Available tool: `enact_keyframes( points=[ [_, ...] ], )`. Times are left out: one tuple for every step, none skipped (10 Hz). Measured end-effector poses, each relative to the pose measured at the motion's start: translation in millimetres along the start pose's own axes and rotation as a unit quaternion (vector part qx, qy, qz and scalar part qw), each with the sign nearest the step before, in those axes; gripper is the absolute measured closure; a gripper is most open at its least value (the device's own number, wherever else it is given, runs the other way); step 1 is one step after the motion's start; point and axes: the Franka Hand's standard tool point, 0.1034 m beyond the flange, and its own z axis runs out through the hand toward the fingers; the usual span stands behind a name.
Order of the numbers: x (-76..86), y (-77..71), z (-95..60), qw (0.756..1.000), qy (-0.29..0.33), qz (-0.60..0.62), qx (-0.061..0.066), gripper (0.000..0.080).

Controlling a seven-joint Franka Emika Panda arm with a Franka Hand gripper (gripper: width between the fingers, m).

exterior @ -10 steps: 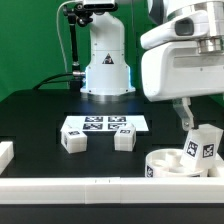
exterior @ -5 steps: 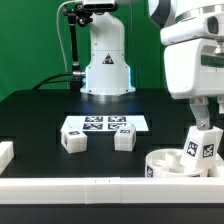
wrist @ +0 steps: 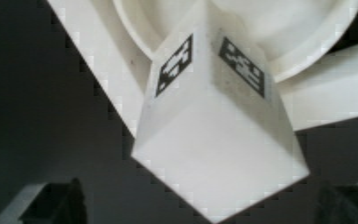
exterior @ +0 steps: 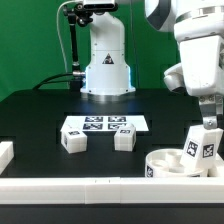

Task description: Assemble stool

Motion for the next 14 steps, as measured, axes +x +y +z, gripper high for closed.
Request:
enact_keyframes(
  points=[
    [3.6, -2.8, 0.0, 0.999, 0.001, -0.031, -0.004, 0.0151],
    [3.9, -4.7, 0.3, 0.999, -0.002, -0.034, -0.003, 0.0151],
    [4.6, -6.8, 0.1, 1.000, -0.007, -0.026, 0.003, 0.0151],
    [2.0, -2.7, -0.7, 1.000, -0.009, -0.028, 0.003, 0.0151],
    [0.2, -2.2, -0.5, 1.000, -0.014, -0.019, 0.008, 0.0151],
    [4.2, -8.0, -0.2, 0.999, -0.034, -0.011, 0.026, 0.0151],
    [9.6, -12.0, -0.8, 0.998, -0.058, -0.007, 0.039, 0.0151],
    [12.5, -11.3, -0.1, 0.997, -0.068, -0.014, 0.045, 0.0151],
    [11.6, -8.5, 1.4, 0.996, -0.072, -0.018, 0.048, 0.0151],
    [11.6, -6.4, 1.5, 0.996, -0.070, -0.038, 0.047, 0.0151],
    [13.0, -6.1, 1.3, 0.996, -0.068, -0.034, 0.045, 0.0151],
    [12.1, -6.2, 1.6, 0.996, -0.068, -0.034, 0.045, 0.0151],
    [10.8, -5.5, 1.6, 0.994, -0.068, -0.071, 0.047, 0.0151],
    [9.1, -4.4, 1.8, 0.990, -0.068, -0.117, 0.049, 0.0151]
  ],
)
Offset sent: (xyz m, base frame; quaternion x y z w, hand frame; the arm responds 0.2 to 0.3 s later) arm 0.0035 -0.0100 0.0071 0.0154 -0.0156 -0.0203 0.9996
